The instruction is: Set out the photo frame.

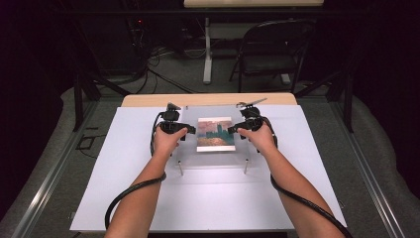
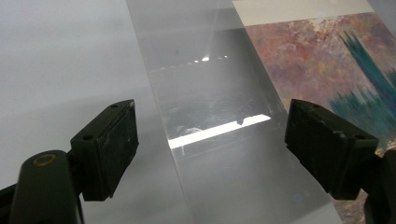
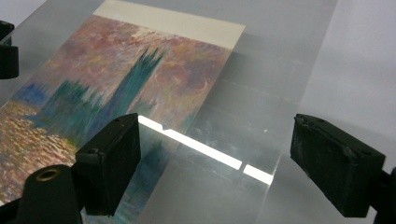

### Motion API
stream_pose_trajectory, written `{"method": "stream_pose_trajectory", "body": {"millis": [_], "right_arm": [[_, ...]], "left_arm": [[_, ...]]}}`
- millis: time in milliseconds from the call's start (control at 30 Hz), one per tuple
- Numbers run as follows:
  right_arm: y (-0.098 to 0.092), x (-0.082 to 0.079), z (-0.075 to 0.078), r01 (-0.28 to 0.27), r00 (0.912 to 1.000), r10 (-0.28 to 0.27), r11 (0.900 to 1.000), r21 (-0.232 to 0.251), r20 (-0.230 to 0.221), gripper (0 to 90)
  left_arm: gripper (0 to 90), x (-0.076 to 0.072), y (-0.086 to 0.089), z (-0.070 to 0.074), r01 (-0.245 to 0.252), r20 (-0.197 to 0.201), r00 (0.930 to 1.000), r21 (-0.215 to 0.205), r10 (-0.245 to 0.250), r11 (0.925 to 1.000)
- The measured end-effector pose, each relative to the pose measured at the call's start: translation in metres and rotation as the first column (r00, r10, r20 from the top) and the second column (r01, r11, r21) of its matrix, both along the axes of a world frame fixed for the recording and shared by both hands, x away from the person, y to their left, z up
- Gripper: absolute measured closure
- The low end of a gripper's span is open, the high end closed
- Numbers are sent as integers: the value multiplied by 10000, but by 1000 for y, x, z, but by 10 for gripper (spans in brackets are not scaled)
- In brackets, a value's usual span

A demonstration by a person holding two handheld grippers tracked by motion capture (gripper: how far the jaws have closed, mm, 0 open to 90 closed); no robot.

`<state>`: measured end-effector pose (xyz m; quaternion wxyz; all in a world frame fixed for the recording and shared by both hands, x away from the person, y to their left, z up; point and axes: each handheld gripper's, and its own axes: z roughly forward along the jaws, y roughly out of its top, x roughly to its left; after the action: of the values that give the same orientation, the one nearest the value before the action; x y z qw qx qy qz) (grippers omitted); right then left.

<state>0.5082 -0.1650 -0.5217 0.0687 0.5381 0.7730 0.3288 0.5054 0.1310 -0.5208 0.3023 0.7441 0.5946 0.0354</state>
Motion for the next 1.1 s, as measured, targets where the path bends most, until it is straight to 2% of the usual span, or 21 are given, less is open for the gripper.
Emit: {"method": "stream_pose_trajectory", "body": {"millis": [367, 600, 767, 833, 1033, 1100], "right_arm": [[1, 1, -1, 14, 10000, -14, 10000, -2, -29, 136], [-2, 3, -5, 165, 9996, -155, 9990, 408, -240, 120], [-2, 4, -8, 207, 9991, -185, 9980, 595, -371, 99], [-3, 4, -10, 204, 9986, -160, 9960, 865, -508, 97], [-3, 5, -10, 203, 9981, -149, 9956, 916, -594, 94], [-3, 5, -10, 161, 9984, -110, 9958, 904, -562, 94]], "left_arm": [[150, 1, -7, -1, 152, -194, 9997, -175, -155, 9997], [131, 2, -7, -4, 150, -425, 9990, -456, -169, 9988], [113, 3, -8, -5, 184, -447, 9988, -480, -206, 9987], [113, 3, -7, -6, 180, -495, 9986, -608, -210, 9980], [111, 4, -6, -8, 155, -615, 9979, -849, -207, 9963], [109, 5, -7, -7, 160, -650, 9977, -803, -213, 9966]]}}
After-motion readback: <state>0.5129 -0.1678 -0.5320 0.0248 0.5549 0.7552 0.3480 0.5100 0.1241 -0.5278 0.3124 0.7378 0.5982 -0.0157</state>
